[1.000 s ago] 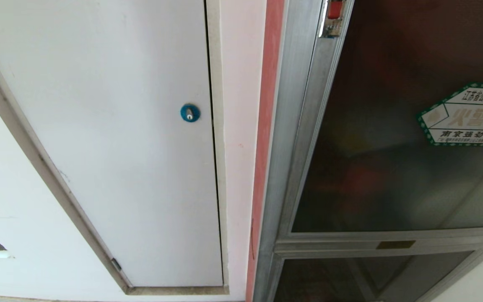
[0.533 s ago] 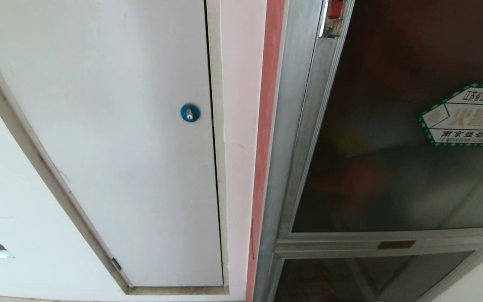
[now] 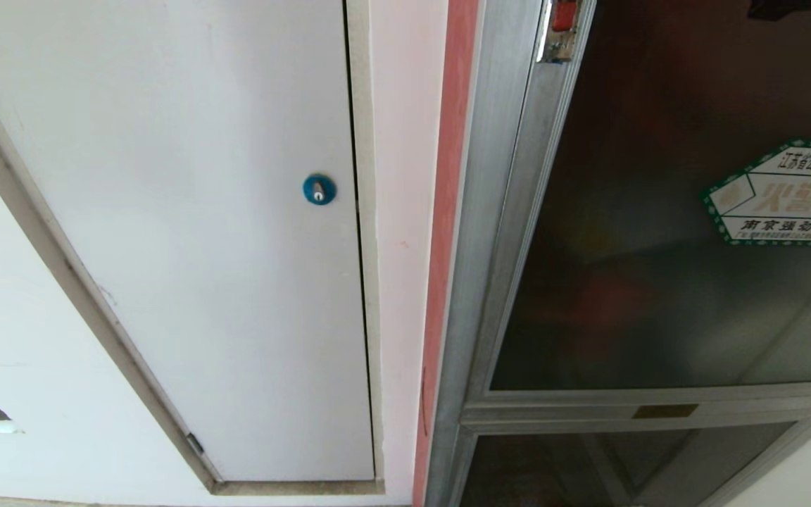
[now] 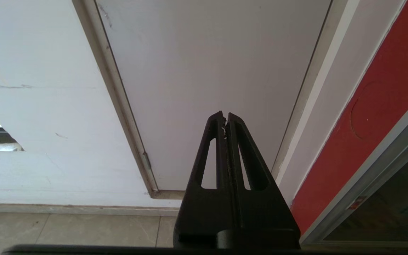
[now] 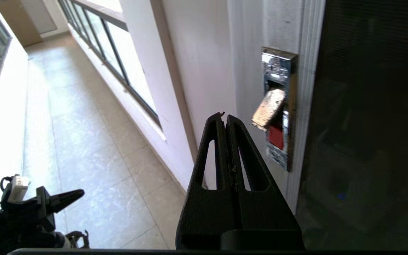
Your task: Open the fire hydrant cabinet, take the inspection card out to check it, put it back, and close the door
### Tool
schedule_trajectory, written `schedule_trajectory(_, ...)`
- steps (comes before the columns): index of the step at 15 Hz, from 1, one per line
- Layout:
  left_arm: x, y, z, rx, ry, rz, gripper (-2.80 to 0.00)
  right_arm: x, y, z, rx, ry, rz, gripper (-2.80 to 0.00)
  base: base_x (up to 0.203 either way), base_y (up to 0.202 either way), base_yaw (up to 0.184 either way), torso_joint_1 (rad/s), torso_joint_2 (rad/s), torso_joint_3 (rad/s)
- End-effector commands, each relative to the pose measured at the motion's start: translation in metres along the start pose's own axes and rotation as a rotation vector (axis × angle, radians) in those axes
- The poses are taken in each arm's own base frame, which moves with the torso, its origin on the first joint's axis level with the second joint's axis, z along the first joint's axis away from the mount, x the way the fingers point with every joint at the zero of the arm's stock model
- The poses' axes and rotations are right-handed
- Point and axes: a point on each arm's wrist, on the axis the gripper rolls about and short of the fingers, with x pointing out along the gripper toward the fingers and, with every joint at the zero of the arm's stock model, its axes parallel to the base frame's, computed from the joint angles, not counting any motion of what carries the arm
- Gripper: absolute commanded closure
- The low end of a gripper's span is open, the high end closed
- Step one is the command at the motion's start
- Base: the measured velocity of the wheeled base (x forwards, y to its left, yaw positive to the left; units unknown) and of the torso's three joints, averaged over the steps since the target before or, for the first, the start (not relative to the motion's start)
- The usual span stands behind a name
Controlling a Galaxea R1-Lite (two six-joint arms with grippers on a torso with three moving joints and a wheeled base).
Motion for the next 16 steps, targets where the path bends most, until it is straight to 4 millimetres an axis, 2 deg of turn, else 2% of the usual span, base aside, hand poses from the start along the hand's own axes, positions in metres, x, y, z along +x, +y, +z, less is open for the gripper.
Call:
schedule_trajectory(1,0.0,0.0,0.0,0.0,0.001,0.001,0.0,0.011,-0.003,-0.004,0.009,0.011,0.003,0.0,0.0,0.0,0.0,0.0,0.0,0.0)
schedule_trajectory(16,0.0,0.0,0.0,0.0,0.003,0.001,0.0,0.029,-0.015,-0.004,0.011,-0.006,-0.079,0.0,0.0,0.0,0.0,0.0,0.0,0.0)
